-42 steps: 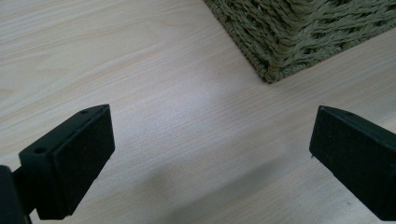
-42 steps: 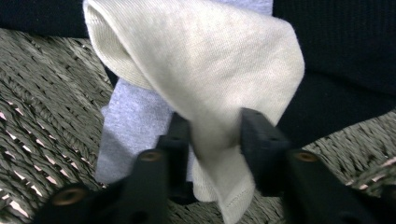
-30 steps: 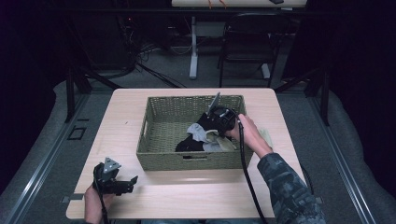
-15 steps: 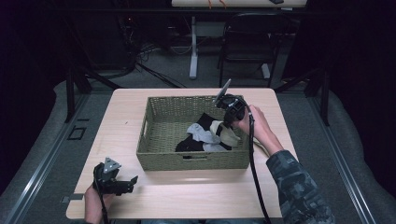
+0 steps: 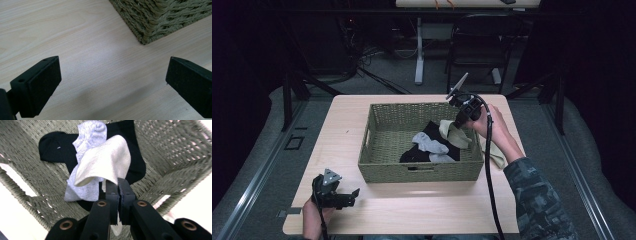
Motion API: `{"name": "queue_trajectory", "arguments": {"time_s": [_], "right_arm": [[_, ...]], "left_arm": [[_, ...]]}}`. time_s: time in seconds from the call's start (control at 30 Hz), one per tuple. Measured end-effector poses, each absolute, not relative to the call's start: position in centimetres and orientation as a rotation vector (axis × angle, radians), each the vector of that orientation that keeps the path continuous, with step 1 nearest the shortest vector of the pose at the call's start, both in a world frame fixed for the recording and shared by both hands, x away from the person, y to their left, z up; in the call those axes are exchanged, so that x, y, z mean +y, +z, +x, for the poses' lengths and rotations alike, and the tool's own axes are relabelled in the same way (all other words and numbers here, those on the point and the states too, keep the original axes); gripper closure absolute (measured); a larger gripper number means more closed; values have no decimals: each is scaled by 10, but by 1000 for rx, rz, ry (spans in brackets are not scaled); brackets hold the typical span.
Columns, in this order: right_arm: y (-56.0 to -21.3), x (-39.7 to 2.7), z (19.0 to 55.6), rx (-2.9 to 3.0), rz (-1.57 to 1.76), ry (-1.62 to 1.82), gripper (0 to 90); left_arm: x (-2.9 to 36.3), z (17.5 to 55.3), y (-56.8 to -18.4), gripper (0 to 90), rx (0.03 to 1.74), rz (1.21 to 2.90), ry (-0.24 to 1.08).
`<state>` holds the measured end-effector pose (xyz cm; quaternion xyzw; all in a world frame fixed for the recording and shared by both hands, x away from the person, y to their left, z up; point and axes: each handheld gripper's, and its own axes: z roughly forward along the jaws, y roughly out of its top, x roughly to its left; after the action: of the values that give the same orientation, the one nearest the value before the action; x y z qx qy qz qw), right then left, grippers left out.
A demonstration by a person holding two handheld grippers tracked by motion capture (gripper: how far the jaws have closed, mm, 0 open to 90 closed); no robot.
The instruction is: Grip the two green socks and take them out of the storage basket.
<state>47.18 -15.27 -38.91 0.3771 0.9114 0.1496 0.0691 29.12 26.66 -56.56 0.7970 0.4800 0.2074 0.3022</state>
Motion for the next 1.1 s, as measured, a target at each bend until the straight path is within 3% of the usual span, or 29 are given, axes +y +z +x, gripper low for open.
{"name": "queue_trajectory", "arguments": {"time_s": [0.73, 1.1], "right_arm": [[-337, -161, 463, 2652, 1128, 546, 885], [-318, -184, 457, 2599, 1154, 537, 886]], "left_arm": [[267, 291, -565, 0, 1274, 2114, 552], [266, 291, -565, 1, 1275, 2113, 552]]}}
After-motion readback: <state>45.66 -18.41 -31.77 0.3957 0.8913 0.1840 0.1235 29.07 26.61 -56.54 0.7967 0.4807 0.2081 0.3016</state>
